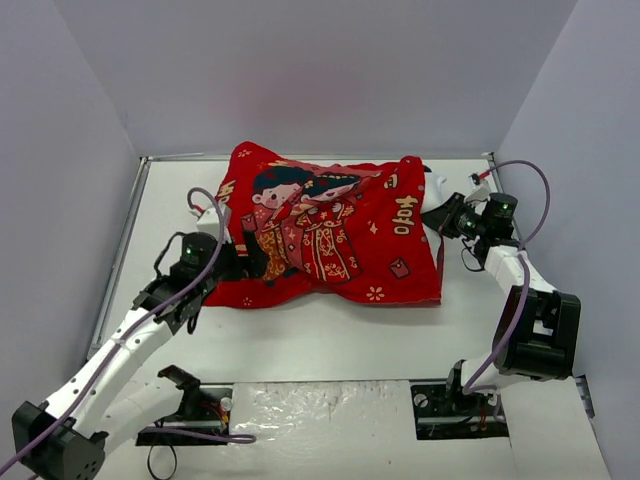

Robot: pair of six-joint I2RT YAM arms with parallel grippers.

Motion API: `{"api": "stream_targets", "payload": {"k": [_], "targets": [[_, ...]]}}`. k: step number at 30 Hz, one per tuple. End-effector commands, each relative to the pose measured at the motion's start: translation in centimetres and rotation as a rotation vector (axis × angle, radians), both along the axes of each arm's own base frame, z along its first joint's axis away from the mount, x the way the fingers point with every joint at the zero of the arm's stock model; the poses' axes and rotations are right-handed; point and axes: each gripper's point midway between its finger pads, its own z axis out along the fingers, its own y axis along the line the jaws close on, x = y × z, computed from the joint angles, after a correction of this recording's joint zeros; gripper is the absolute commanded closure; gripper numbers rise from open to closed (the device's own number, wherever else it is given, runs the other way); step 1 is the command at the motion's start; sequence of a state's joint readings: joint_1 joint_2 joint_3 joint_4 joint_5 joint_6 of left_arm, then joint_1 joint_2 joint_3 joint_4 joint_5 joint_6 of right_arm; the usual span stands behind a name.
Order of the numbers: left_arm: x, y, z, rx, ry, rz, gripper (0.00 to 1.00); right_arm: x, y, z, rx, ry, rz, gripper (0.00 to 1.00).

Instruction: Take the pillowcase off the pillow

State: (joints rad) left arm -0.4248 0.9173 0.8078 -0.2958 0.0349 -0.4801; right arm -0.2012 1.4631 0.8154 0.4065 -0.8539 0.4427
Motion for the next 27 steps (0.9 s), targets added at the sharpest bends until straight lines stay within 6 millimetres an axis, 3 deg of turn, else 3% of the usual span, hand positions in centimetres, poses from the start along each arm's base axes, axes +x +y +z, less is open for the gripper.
{"api": "stream_targets", "payload": {"k": [1, 3, 4, 7, 12, 18, 21, 22, 26, 27], "targets": [[-3.2, -6.2, 0.7, -0.235, 0.043, -0.118, 0.03, 0.9, 0.1, 4.5, -0.032, -0.180, 0.000, 1.00], [-3.7, -6.8, -1.0, -0.277, 0.087, -0.021, 0.03, 0.8, 0.2, 4.3, -0.031, -0.177, 0.000, 1.00], [-4.7, -8.5, -0.9, -0.286, 0.075, -0.050, 0.02, 0.8, 0.1, 4.3, -0.032, -0.176, 0.001, 1.00], [-3.4, -8.2, -1.5, -0.233, 0.000, 0.069, 0.04, 0.7, 0.3, 4.2, -0.031, -0.171, 0.004, 1.00], [-0.7, -6.5, -4.1, 0.010, -0.013, 0.160, 0.04, 0.7, 0.8, 4.3, -0.033, -0.171, 0.019, 1.00], [1.6, -4.5, -3.2, 0.115, -0.032, 0.184, 0.02, 0.6, 0.8, 4.4, -0.042, -0.180, 0.022, 1.00], [2.6, -5.2, -3.3, 0.050, -0.031, 0.086, 0.00, 0.5, 0.8, 4.3, -0.042, -0.178, 0.025, 1.00], [3.7, -4.7, -3.0, 0.021, -0.039, 0.086, 0.04, 0.5, 0.9, 4.3, -0.043, -0.178, 0.027, 1.00], [4.6, -5.6, -4.5, 0.013, 0.030, -0.049, 0.17, 0.5, 1.0, 4.2, -0.042, -0.172, 0.036, 1.00], [5.5, -5.8, -3.7, -0.004, -0.001, -0.051, 0.23, 0.6, 1.0, 4.2, -0.042, -0.174, 0.037, 1.00]]}}
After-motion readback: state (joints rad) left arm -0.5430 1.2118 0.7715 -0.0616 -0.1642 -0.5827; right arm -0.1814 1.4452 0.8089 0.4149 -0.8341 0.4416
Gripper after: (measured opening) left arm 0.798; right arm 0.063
